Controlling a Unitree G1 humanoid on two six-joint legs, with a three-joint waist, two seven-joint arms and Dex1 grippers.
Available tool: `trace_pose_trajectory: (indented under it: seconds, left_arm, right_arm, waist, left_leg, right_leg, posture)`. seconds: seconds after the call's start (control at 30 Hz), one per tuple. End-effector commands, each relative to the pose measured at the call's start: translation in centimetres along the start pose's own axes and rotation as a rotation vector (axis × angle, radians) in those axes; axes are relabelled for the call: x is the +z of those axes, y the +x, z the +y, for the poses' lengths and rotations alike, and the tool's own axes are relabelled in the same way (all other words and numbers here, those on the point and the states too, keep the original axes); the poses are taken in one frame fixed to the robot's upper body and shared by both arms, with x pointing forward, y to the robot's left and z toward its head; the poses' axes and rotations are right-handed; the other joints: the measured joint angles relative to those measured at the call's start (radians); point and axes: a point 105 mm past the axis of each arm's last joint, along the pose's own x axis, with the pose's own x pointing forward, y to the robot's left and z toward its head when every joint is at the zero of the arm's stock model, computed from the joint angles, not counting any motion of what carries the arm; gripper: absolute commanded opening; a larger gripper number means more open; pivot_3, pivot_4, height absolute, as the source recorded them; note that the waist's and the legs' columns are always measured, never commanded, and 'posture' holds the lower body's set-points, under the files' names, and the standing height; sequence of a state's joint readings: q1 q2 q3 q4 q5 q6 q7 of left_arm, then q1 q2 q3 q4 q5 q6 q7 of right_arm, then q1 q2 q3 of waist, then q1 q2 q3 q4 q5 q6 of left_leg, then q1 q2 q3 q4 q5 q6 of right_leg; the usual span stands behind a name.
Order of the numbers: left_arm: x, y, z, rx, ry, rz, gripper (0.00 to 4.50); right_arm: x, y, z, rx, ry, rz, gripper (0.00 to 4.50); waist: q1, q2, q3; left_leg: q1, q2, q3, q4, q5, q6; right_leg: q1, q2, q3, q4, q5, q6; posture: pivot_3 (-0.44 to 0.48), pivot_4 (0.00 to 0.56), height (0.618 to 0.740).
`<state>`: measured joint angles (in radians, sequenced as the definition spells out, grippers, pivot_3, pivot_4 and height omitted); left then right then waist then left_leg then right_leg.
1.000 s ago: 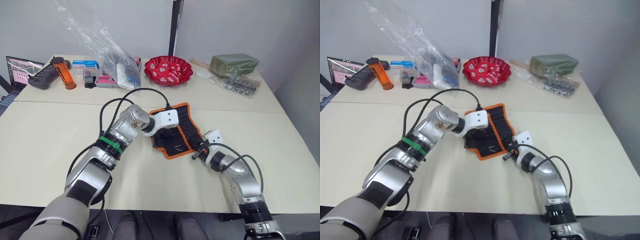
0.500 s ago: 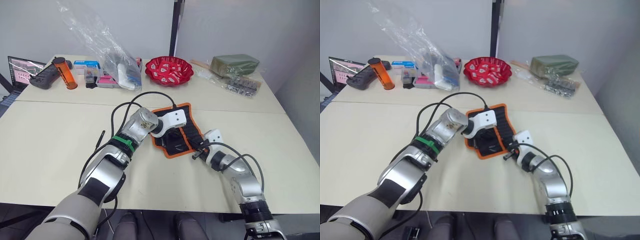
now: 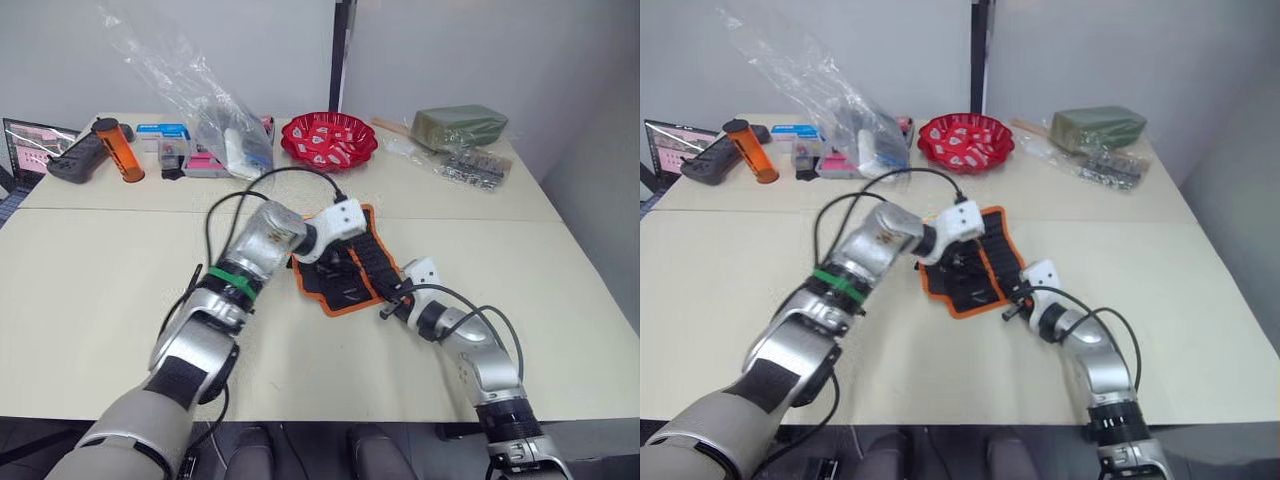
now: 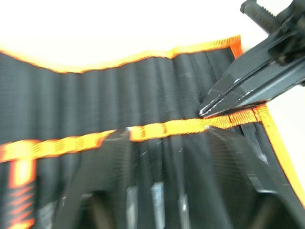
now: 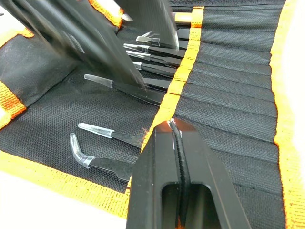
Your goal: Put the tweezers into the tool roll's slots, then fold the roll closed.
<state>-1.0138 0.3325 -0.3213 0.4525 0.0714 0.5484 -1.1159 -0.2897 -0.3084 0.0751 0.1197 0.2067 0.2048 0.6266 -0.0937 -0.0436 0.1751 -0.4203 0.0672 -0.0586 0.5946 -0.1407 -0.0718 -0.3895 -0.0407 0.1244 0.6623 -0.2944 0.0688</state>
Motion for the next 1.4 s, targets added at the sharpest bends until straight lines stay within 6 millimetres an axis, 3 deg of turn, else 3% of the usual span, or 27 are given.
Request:
trace_pose_trajectory:
  seconds: [0.03, 0.23, 0.47, 0.7, 0.87, 1.0, 1.07, 1.23, 1.4]
  left_arm:
    - [1.3, -5.0, 0.9, 0.064, -0.07, -0.104, 4.38]
    - [0.2, -12.1, 1.2, 0.232, -0.161, -0.259, 4.45]
    - [-4.0, -19.6, 1.5, 0.595, -0.278, -0.276, 4.45]
    - [-9.3, -24.8, -3.9, 0.798, -0.429, -0.344, 4.45]
    - [-13.6, -27.2, -8.5, 0.933, -0.49, -0.29, 4.45]
    - [-17.8, -29.6, -11.8, 1.088, -0.642, -0.314, 4.45]
    - [-19.3, -31.0, -13.3, 1.179, -0.676, -0.318, 4.45]
    - [-21.1, -31.7, -16.2, 1.221, -0.718, -0.276, 4.45]
    - [-20.2, -31.7, -15.7, 1.214, -0.691, -0.327, 4.45]
  right_arm:
    - [-3.1, 0.1, 1.0, 0.046, 0.044, 0.118, 0.0]
    - [-3.2, 0.2, 0.9, 0.065, 0.035, 0.126, 0.0]
    - [-3.5, 0.0, -0.1, 0.058, 0.038, 0.151, 0.0]
    - [-4.4, 0.3, 0.5, 0.141, 0.023, 0.192, 0.0]
    - [-4.1, 1.0, 0.8, 0.193, 0.012, 0.19, 0.0]
    - [-4.2, 1.3, 0.8, 0.205, 0.012, 0.192, 0.0]
    - [-4.3, 1.3, 0.9, 0.215, 0.009, 0.194, 0.0]
    - [-4.1, 1.1, 0.8, 0.215, 0.012, 0.189, 0.0]
    - [-4.2, 1.2, 0.8, 0.217, 0.013, 0.191, 0.0]
  waist:
    - [-0.003, 0.0, 0.0]
    - [-0.002, 0.0, 0.0]
    - [-0.003, 0.0, 0.0]
    - [-0.005, -0.002, -0.001]
    - [-0.005, -0.007, -0.004]
    - [-0.007, -0.014, -0.008]
    - [-0.008, -0.015, -0.009]
    - [-0.007, -0.019, -0.011]
    - [-0.005, -0.019, -0.011]
  left_leg:
    - [0.0, 0.0, 0.0, 0.0, 0.0, 0.0]
    - [0.001, 0.0, -0.001, 0.001, 0.0, 0.0]
    - [0.004, 0.001, 0.0, 0.0, 0.0, 0.0]
    - [0.005, 0.002, 0.001, 0.0, 0.0, 0.0]
    - [0.009, 0.003, 0.002, -0.001, 0.0, -0.001]
    - [0.015, 0.004, 0.004, -0.001, 0.0, -0.001]
    - [0.016, 0.004, 0.004, -0.002, -0.005, -0.008]
    - [0.016, 0.004, 0.004, -0.002, -0.006, -0.01]
    - [0.015, 0.005, 0.005, -0.002, -0.007, -0.011]
  right_leg:
    - [0.0, 0.0, 0.0, 0.0, 0.0, 0.0]
    - [0.001, 0.0, -0.001, 0.001, 0.0, 0.0]
    - [0.002, 0.0, 0.0, 0.001, 0.0, -0.001]
    - [0.003, 0.0, 0.0, 0.001, 0.0, -0.001]
    - [0.004, 0.0, 0.0, 0.001, -0.001, -0.005]
    - [0.006, -0.001, 0.0, 0.001, -0.006, -0.015]
    - [0.004, -0.001, 0.0, 0.0, -0.006, -0.016]
    - [0.003, -0.002, 0.0, -0.002, -0.007, -0.017]
    - [0.003, -0.002, 0.0, -0.006, -0.007, -0.018]
  posture:
    - [0.0, 0.15, 0.729]
    - [0.0, 0.15, 0.729]
    - [0.0, 0.15, 0.729]
    - [0.0, 0.15, 0.729]
    - [0.0, 0.15, 0.729]
    - [0.0, 0.15, 0.729]
    - [0.0, 0.15, 0.729]
    - [0.0, 0.15, 0.729]
    - [0.0, 0.15, 0.729]
